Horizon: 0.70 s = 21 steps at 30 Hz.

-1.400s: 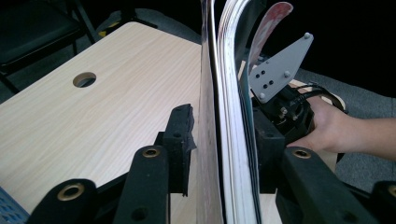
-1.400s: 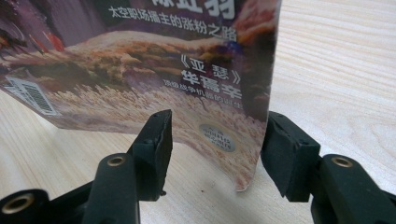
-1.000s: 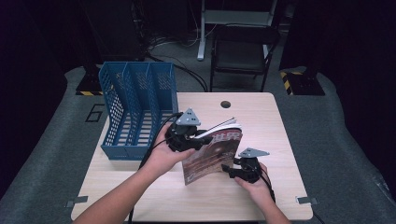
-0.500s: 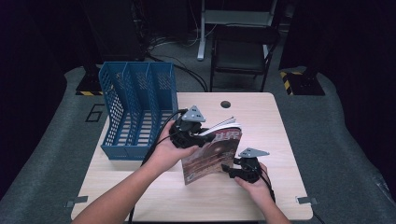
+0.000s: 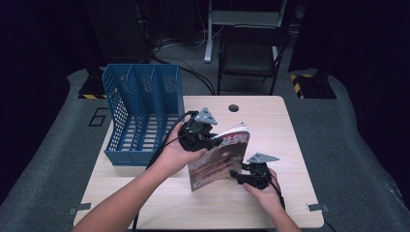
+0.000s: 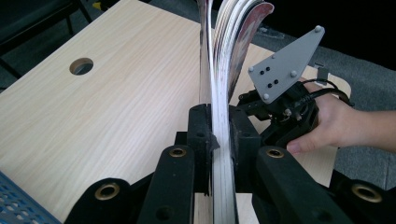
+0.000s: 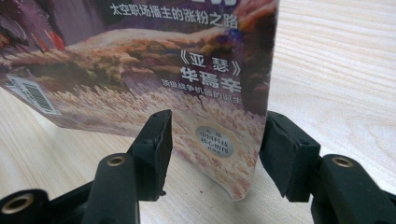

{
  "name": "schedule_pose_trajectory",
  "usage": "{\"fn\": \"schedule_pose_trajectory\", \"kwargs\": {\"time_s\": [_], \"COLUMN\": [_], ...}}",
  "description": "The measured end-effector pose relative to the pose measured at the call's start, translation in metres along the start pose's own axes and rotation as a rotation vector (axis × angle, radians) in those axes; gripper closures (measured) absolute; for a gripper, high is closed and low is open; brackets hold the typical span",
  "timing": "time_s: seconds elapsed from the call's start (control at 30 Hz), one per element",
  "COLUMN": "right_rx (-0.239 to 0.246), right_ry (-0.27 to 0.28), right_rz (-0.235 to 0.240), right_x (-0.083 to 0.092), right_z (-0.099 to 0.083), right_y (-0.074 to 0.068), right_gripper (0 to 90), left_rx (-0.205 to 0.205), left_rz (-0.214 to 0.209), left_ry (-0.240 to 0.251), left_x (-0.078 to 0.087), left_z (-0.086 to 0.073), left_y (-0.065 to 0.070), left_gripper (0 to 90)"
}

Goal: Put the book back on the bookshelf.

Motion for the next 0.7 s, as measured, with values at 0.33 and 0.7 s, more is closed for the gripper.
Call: {"fn": "schedule_pose_trajectory", "kwargs": {"time_s": [0.33,0.7], "right_rx": [0.001,-0.037], "right_ry": [0.003,0.019], "right_rz": [-0.009,-0.009], "right_x": [0.0005,0.0030], "right_z": [0.0001,0.0006], "right_y": [0.0016,0.0054], "right_gripper": [44.6,50.4], "left_rx": [-0.003,-0.004], "left_rz": [0.014,-0.001], "left_ry": [-0.024,-0.091], "left_x": [-0.0004,0.0036], "left_z": [0.0014,-0.0041], "left_y": [-0.0035,-0.0014], "left_gripper": [83.1,78.5]}}
Point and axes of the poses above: each handheld gripper's, and its own axes: x roughly backward along the jaws, z roughly out of its top, y roughly to its right, the point moved 8 cm from there along -x, roughly forward along the jaws, and after that the axes turned 6 degrees about z, right-handed, at the moved point
